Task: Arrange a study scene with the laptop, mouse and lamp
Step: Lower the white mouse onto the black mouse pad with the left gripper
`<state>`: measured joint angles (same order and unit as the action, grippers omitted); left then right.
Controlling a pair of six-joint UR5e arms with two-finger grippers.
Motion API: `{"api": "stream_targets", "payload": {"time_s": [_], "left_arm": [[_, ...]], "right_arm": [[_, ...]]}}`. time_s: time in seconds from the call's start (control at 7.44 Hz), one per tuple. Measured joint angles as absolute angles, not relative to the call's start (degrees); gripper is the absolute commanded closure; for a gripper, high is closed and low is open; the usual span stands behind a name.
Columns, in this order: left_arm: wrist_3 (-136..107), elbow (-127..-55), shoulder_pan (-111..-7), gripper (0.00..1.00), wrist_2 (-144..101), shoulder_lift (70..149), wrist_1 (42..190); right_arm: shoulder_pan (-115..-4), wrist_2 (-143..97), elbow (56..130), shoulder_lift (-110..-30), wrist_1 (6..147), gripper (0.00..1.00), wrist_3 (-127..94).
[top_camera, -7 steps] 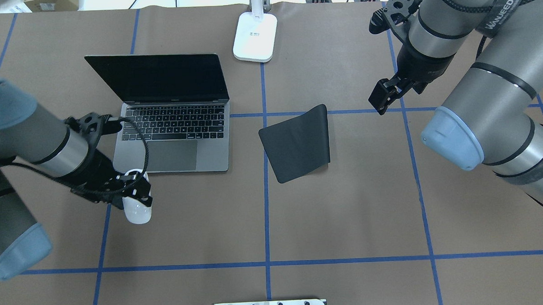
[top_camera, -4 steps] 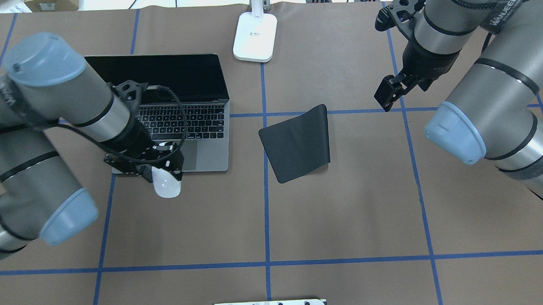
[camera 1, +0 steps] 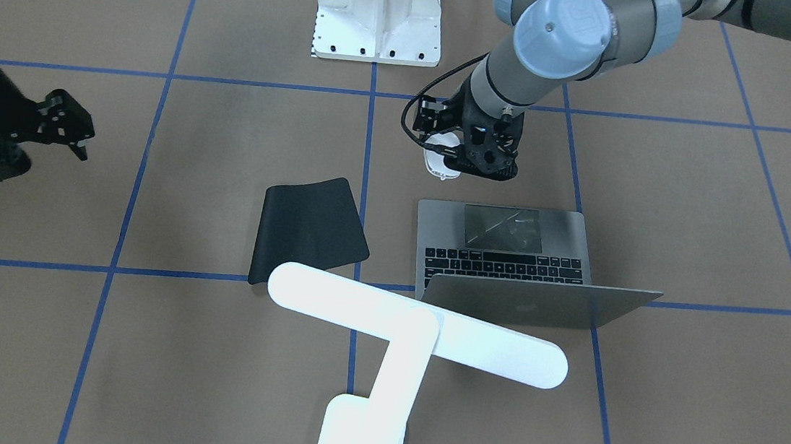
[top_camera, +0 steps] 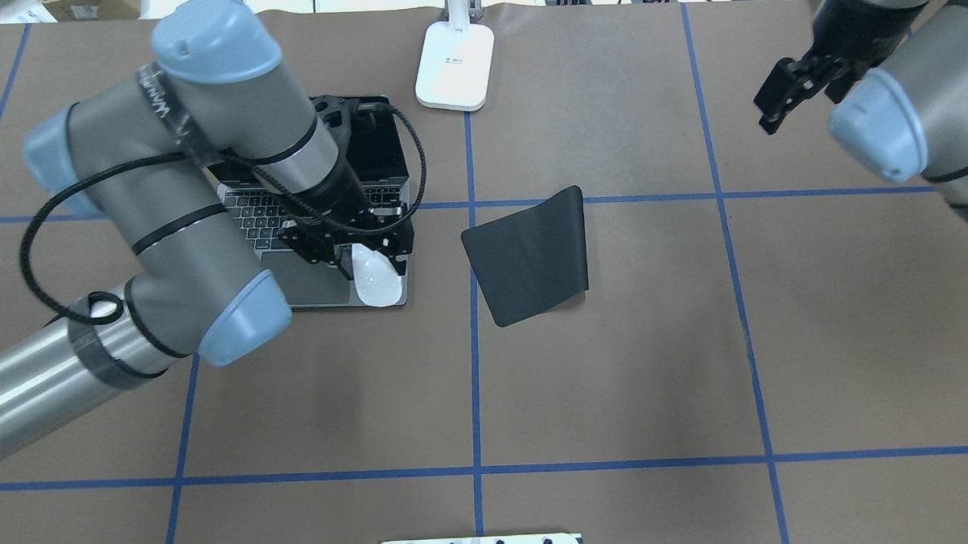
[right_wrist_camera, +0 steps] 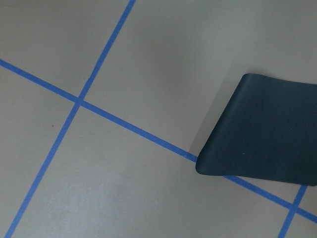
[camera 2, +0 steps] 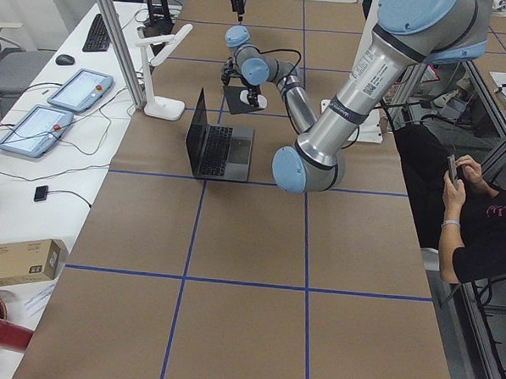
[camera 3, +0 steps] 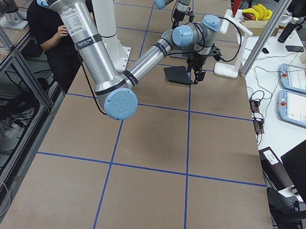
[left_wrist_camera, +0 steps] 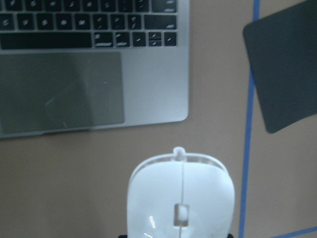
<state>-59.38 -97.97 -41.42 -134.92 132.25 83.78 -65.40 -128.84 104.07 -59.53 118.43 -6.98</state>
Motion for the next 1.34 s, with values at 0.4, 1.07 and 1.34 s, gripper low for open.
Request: {"api": "stream_targets", "payload": {"time_s": [0.4,1.07,1.34], "left_arm": [[-61.58,-86.19,-40.64,0.43,-133.66,143.48,82.9],[-66.09,-70.32,-37.95,0.42,-130.56,152.0,89.5],[-68.36,-65.85,-37.63,0.42,-130.39,153.03,94.22]], "right_arm": [[-73.44,-131.79,95.2,-60.19,118.12,0.0,0.88],[-75.88,-132.19,92.67,-61.74,117.78,0.0,3.46],[-75.89,-132.19,92.68,-61.88,117.77,0.0,3.87]]}}
